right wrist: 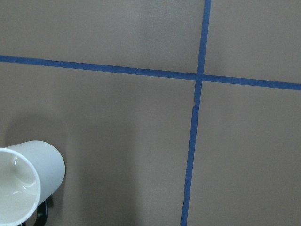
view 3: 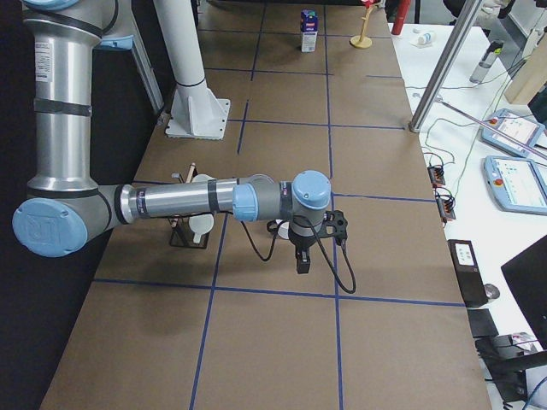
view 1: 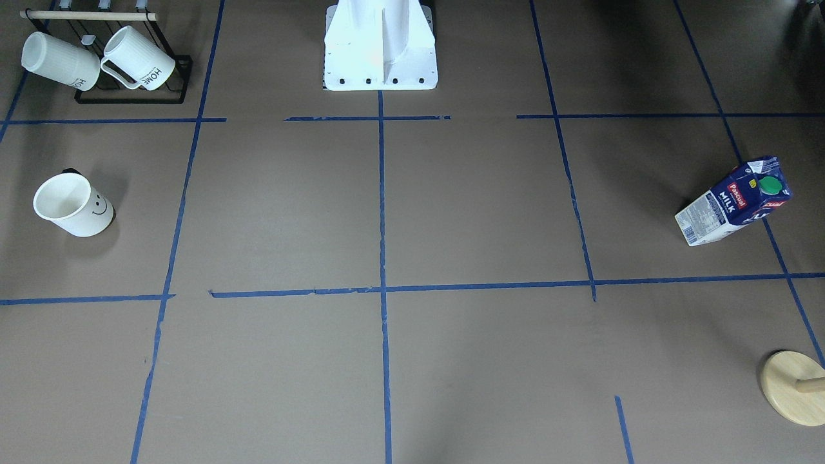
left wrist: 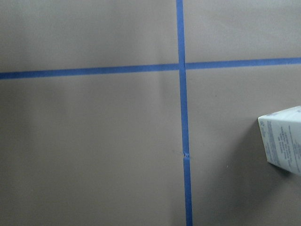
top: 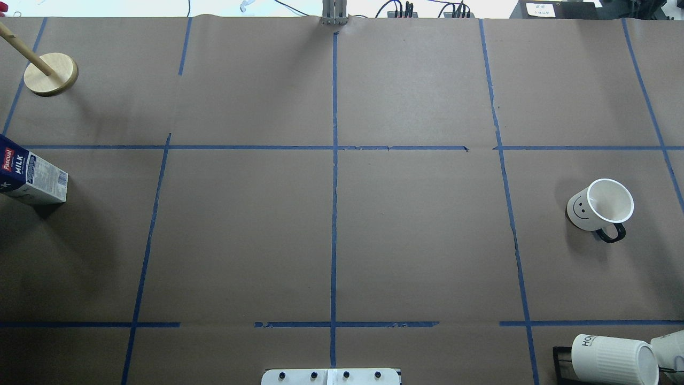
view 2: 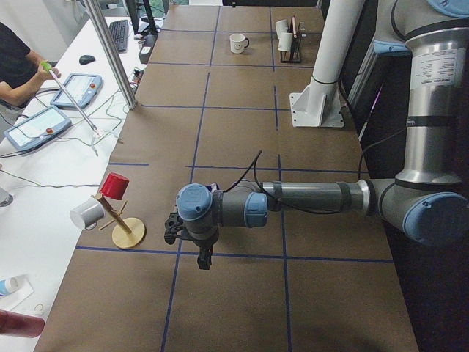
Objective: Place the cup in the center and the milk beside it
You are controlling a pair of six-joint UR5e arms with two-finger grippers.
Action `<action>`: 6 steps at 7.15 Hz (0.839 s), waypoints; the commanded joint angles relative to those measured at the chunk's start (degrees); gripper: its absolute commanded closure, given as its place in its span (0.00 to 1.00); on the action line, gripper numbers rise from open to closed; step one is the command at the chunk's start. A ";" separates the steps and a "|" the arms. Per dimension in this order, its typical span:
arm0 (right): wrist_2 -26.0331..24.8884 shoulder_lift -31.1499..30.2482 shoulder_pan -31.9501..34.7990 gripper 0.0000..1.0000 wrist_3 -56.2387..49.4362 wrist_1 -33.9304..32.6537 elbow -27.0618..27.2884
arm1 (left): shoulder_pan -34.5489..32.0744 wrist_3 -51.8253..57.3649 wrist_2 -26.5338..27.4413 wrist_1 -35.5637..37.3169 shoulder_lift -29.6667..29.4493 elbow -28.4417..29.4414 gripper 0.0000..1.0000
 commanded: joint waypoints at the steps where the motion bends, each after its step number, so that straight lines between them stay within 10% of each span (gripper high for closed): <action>1: 0.10 -0.06 0.00 0.00 0.10 0.26 0.16 | 0.27 3.64 0.21 -3.26 1.71 -0.30 0.00; 6: 0.10 -0.50 -0.09 0.00 0.10 0.34 1.74 | 0.27 3.76 0.65 -3.73 2.26 0.05 0.00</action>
